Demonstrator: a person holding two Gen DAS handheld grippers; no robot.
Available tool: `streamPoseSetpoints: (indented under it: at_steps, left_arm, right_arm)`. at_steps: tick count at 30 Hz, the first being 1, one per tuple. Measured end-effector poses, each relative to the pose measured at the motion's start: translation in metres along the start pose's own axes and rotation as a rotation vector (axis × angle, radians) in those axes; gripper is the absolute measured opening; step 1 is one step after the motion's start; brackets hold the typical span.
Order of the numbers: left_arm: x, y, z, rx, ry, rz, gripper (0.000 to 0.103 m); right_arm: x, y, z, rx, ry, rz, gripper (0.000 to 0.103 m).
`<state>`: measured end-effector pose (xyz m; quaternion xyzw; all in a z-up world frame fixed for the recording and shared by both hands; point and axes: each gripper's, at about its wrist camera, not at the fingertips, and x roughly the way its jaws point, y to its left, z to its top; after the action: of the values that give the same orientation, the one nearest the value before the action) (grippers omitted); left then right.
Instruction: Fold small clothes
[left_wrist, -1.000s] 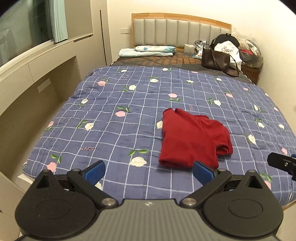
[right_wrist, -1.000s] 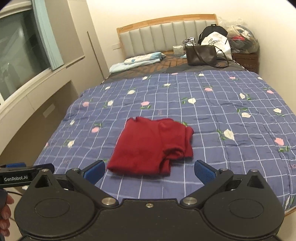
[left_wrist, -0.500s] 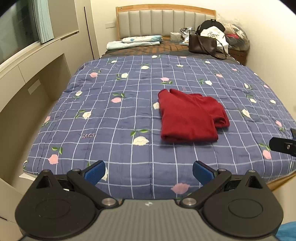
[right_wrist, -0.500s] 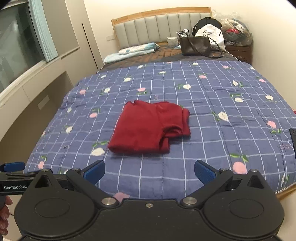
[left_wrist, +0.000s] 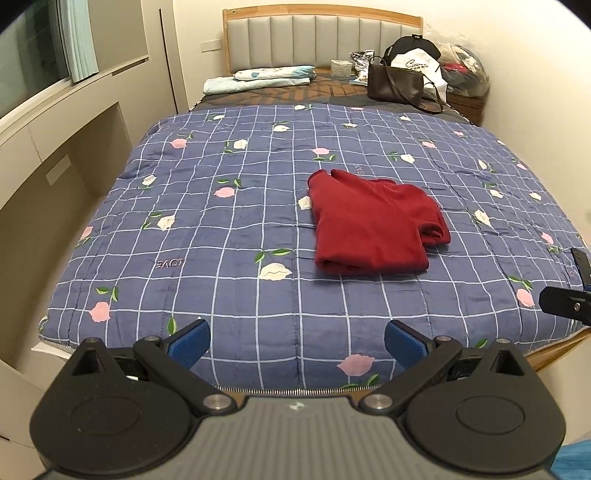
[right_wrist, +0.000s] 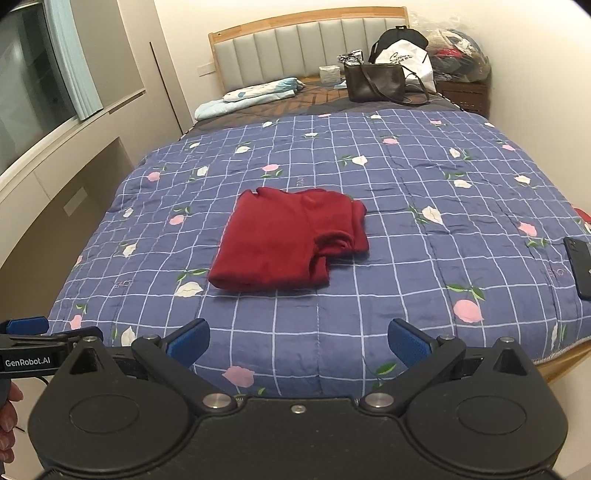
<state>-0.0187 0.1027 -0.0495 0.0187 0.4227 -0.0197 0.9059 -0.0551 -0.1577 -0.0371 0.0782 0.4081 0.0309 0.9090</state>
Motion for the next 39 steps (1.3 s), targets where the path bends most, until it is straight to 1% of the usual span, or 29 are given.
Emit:
streamPoseSetpoints:
  at_steps: [6,39]
  left_arm:
    - [-0.0007,-0.0028,-0.0008,0.012,-0.002,-0.009,0.103]
    - [-0.0009,-0.0002,-0.0013,0.007,0.003,-0.015,0.103]
  right_arm:
    - [-0.0021,-0.0021,-0.0014,0.005,0.005,-0.004,0.102]
    - [-0.0005,-0.0039,-0.004,0.023,0.012,-0.007,0.102]
